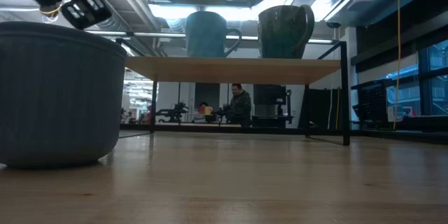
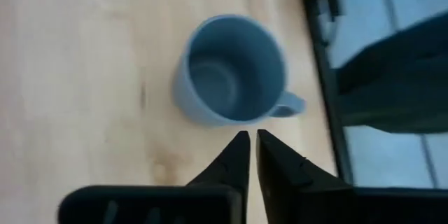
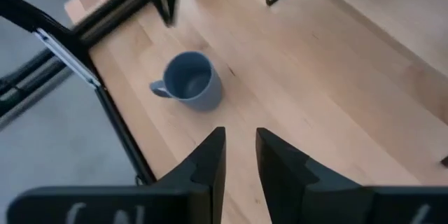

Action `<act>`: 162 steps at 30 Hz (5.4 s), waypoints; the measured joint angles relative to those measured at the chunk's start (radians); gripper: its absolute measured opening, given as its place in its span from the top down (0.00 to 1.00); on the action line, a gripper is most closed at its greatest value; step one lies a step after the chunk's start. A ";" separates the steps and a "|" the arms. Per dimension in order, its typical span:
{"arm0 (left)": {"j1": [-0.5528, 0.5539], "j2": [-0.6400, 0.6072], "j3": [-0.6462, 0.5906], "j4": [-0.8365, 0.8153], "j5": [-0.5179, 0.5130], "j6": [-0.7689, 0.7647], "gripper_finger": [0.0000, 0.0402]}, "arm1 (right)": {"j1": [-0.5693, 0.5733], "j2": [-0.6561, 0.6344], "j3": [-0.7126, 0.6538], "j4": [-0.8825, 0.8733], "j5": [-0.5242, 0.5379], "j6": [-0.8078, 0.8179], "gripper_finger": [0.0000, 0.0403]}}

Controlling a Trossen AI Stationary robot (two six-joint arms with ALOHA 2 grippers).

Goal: Stack small to large cups/mugs on shelf
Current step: Remove the blue mug from the shelf

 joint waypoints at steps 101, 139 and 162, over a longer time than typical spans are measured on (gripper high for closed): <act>1.056 0.045 0.091 0.297 0.298 0.524 0.86 | -0.716 0.017 -0.067 0.194 -0.656 -1.387 0.59; 1.067 0.092 0.092 0.337 0.370 0.509 0.86 | -0.737 0.084 -0.067 0.162 -0.628 -1.467 0.77; 1.064 0.136 0.092 0.389 0.401 0.507 0.86 | -0.738 0.084 -0.067 0.169 -0.655 -1.440 0.71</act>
